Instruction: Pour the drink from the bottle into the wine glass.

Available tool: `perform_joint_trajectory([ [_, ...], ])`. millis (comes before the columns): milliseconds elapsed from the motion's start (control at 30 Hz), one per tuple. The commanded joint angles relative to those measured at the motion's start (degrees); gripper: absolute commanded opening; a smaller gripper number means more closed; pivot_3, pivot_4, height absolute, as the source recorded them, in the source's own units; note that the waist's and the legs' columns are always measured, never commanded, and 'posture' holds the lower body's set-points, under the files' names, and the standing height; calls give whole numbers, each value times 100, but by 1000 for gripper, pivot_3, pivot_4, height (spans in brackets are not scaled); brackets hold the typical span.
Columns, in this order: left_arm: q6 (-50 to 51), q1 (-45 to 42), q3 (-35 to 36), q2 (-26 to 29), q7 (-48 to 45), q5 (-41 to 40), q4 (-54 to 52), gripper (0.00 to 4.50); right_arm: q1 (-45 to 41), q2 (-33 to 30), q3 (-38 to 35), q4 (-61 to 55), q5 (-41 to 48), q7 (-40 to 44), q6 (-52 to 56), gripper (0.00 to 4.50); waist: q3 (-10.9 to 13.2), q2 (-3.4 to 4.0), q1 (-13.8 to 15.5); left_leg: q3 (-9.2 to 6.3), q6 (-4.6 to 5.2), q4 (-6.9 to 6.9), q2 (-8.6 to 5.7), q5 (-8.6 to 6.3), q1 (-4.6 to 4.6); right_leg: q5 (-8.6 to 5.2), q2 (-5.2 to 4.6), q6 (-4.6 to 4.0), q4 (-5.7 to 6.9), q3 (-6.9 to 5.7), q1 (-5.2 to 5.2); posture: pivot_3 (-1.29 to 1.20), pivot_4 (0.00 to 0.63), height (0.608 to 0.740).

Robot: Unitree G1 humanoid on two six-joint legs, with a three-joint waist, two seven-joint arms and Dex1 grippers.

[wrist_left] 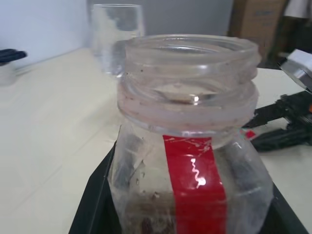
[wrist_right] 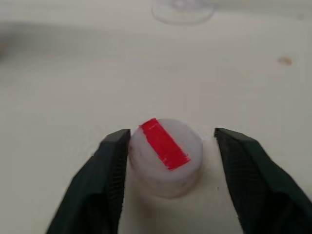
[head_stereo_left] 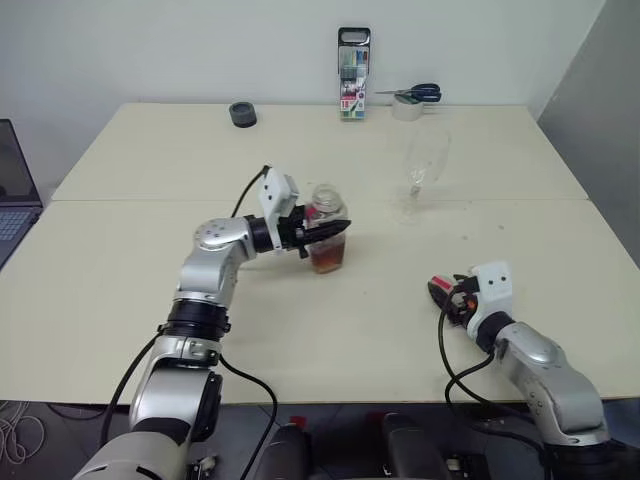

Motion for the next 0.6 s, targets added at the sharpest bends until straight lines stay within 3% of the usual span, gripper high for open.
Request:
perform_joint_trajectory([
  [33,32,113,283,202,288,-125,-298,1671,24,-51,86,84,-85,188,-41,4424,-1,0,-2,0,0,-1,1,0,2,0,1,0,0,-1,0,0,150,740],
  [267,-74,294,676,581,936,-49,-53,1670,-55,-614,9,65,-270,595,-33,4500,-3,-4,12,-2,0,0,1,0,7,0,1,0,-2,-3,8,0,150,740],
  [400,-341,160,1016,788,1801,162,613,1670,-581,-1054,22,-649,309,1522,-141,4500,-3,-4,6,2,1,1,1,-1,7,0,0,0,-7,-1,8,0,150,740],
  [600,-539,-46,1330,965,2572,186,1441,1670,-1717,-930,598,-944,912,2153,389,4500,-5,-7,-32,-6,1,-1,17,-1,19,0,20,0,5,-5,8,0,150,740],
])
